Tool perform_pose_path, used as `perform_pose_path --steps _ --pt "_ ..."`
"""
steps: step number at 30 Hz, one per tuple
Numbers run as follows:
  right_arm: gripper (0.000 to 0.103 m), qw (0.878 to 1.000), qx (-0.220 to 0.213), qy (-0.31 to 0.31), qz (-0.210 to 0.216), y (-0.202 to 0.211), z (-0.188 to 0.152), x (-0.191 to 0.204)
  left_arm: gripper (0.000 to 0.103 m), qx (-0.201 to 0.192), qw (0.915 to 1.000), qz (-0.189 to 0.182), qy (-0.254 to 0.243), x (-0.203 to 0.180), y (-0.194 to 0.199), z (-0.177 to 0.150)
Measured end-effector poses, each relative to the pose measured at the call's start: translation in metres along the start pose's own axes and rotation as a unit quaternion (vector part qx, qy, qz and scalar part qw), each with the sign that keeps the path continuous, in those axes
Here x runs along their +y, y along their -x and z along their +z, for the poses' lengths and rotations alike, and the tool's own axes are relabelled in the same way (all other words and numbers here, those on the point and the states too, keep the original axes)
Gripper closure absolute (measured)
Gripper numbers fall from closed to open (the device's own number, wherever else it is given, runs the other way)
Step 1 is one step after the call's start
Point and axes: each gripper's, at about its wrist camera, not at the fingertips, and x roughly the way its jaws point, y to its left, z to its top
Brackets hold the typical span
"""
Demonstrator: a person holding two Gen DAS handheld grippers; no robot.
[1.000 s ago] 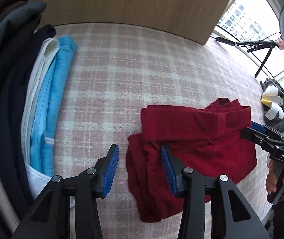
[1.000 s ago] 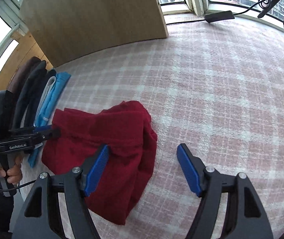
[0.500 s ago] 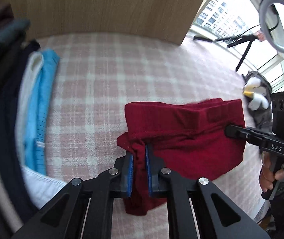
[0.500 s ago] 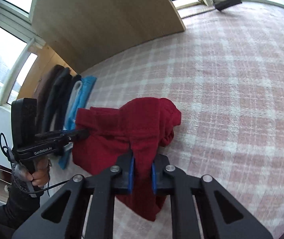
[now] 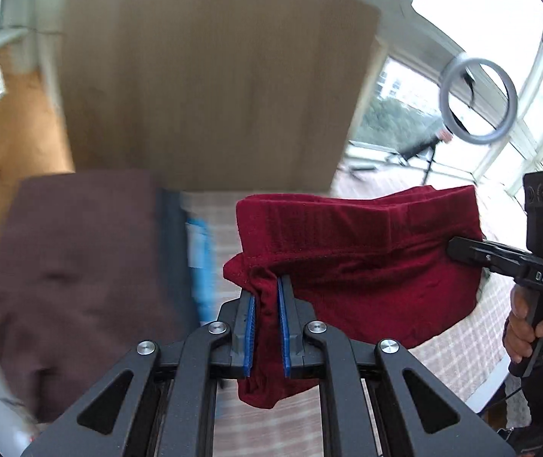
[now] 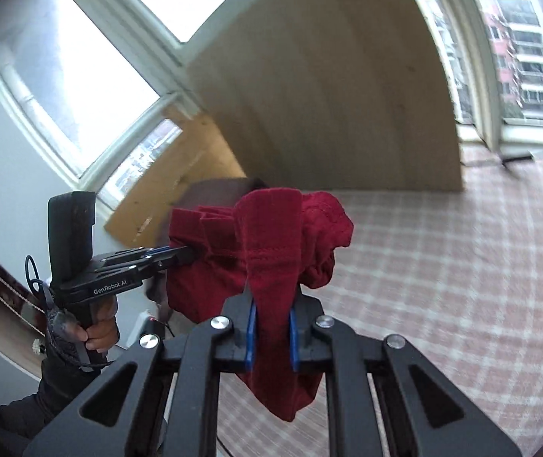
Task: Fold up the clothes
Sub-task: 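Lift the folded sweater with both grippers onto the folded clothes stack, then open both grippers and release the sweater on the stack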
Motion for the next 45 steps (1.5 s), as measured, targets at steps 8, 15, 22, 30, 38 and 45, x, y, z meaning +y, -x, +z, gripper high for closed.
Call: perform_pose_path --steps 8,15,22,30,38,45 --pt "0.09 0.997 0.018 0.072 0.033 -0.102 0.021 0.107 0.093 -0.021 0.9936 0.111 0.008 0.1 0.066 0.008" --pt "0.09 0.999 0.022 0.032 0.037 -0.175 0.035 0.126 0.093 -0.008 0.9912 0.13 0.021 0.175 0.051 0.022" --pt "0.09 0.999 0.043 -0.012 -0.006 -0.232 0.024 0.104 0.087 0.049 0.9906 0.126 0.026 0.227 -0.016 0.035" --pt "0.058 0.995 0.065 -0.061 -0.033 -0.214 0.021 0.069 0.06 0.048 0.9855 0.16 0.03 0.248 -0.029 0.027" --pt "0.06 0.996 -0.005 0.081 -0.022 -0.197 0.038 0.132 0.062 -0.034 0.9838 0.176 -0.005 0.213 0.013 0.032" --pt "0.059 0.994 0.022 0.091 -0.049 -0.24 0.048 0.125 0.061 -0.015 0.9899 0.141 -0.002 0.213 -0.039 0.048"
